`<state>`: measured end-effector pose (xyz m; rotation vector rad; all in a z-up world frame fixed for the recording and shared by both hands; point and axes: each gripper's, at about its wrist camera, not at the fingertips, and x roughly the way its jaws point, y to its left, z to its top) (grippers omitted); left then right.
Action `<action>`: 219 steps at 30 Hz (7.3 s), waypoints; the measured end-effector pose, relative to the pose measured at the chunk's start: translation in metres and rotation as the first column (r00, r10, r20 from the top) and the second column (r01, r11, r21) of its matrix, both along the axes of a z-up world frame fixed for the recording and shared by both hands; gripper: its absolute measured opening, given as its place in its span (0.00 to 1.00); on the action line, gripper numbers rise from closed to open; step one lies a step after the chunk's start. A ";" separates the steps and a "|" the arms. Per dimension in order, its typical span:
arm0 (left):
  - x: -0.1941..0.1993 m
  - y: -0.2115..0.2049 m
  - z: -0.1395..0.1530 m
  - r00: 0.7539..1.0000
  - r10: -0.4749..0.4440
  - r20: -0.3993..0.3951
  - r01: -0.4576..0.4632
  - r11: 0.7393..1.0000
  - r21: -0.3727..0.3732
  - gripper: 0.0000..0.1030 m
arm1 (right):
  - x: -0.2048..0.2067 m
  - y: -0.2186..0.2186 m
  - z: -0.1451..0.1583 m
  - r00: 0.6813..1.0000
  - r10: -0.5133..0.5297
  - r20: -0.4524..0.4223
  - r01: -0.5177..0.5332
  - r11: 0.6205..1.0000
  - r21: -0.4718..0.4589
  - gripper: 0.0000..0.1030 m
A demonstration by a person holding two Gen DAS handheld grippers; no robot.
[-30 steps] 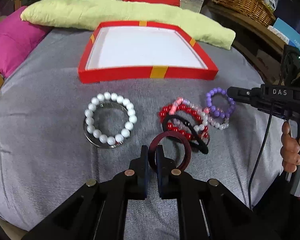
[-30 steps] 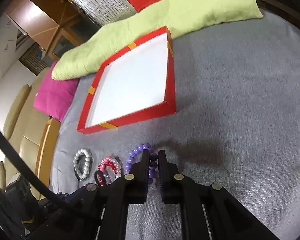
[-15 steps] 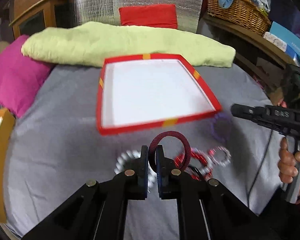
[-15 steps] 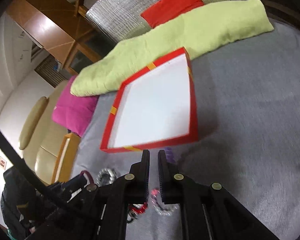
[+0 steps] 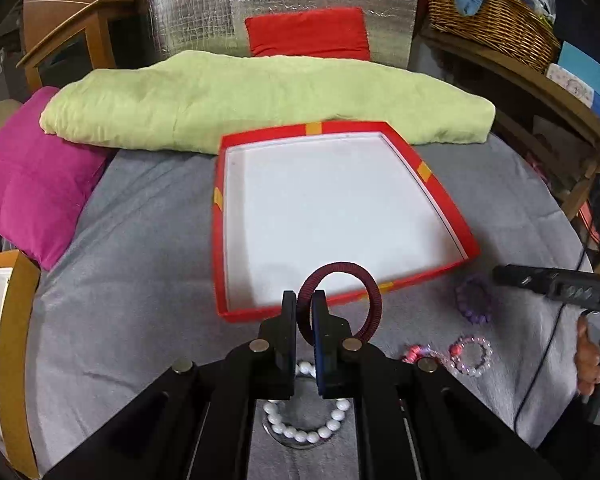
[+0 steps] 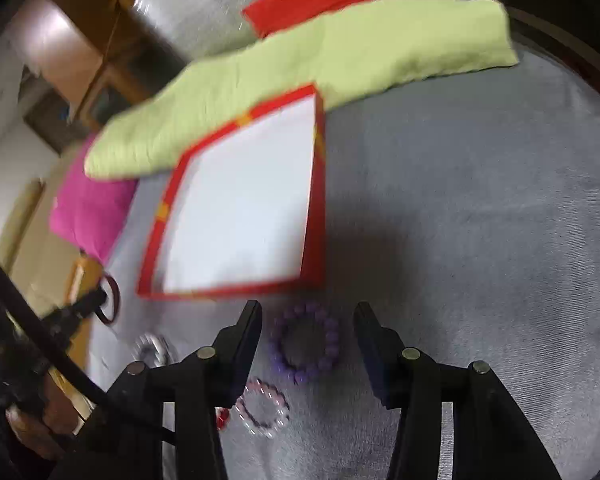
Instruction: Organize jewelry
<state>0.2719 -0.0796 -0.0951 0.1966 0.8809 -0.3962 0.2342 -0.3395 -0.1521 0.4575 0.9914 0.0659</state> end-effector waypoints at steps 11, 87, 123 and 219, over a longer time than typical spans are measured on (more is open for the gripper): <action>0.015 0.012 0.010 1.000 0.025 -0.002 -0.025 1.000 0.013 0.07 | -0.002 0.040 0.006 0.990 0.123 0.073 -0.103 0.967 -0.234 0.10; 0.001 0.019 -0.055 0.988 -0.036 -0.150 0.045 0.998 0.054 0.12 | -0.009 0.064 0.016 0.961 0.232 0.148 -0.232 0.973 -0.012 0.08; 0.020 -0.009 0.043 0.993 -0.033 0.112 0.062 0.963 -0.262 0.09 | 0.037 0.021 0.033 0.969 -0.017 0.248 0.006 0.999 0.048 0.08; -0.035 -0.062 -0.061 0.957 -0.262 -0.126 0.258 0.965 -0.052 0.21 | -0.048 0.038 -0.025 0.999 0.039 -0.029 -0.045 0.972 -0.230 0.08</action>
